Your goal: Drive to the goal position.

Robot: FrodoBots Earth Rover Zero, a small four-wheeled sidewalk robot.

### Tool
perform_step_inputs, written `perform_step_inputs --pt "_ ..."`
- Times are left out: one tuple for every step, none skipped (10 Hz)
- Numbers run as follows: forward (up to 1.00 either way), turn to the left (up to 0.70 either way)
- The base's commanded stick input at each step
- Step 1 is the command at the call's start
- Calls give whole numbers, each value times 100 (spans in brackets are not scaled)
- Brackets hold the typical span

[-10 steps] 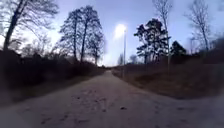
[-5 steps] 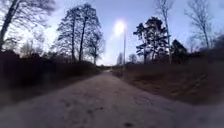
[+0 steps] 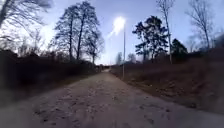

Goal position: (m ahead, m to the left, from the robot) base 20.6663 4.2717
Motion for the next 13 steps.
perform_step_inputs --pt "100 0" --pt "100 0" --pt "100 0" --pt "100 17" --pt "100 40" --pt "100 40" --pt "100 40" --pt "100 16" --pt "100 0" --pt "100 0" --pt "100 0" --pt "100 0" --pt "100 0"
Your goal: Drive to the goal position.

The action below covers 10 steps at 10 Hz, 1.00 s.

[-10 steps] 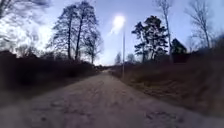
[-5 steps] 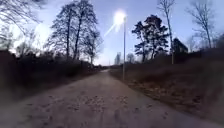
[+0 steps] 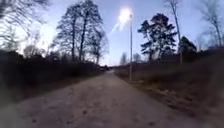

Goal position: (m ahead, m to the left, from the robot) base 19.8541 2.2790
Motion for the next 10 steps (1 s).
perform_step_inputs --pt "100 0" --pt "100 0" --pt "100 0" --pt "100 0" --pt "100 0" --pt "100 0" --pt "100 0" --pt "100 0" --pt "100 0" --pt "100 0"
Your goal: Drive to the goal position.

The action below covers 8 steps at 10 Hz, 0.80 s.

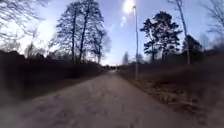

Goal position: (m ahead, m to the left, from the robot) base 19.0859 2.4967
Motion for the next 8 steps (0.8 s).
perform_step_inputs --pt "100 0" --pt "100 0" --pt "100 0" --pt "100 0" --pt "100 0" --pt "100 0" --pt "100 0" --pt "100 0"
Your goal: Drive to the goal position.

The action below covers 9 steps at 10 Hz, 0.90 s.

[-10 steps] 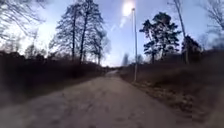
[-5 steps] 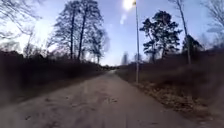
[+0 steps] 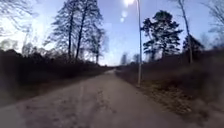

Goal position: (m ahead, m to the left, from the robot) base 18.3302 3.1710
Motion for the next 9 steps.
perform_step_inputs --pt "100 0" --pt "100 0" --pt "100 0" --pt "100 0" --pt "100 0" --pt "100 0" --pt "100 0" --pt "100 0" --pt "100 27"
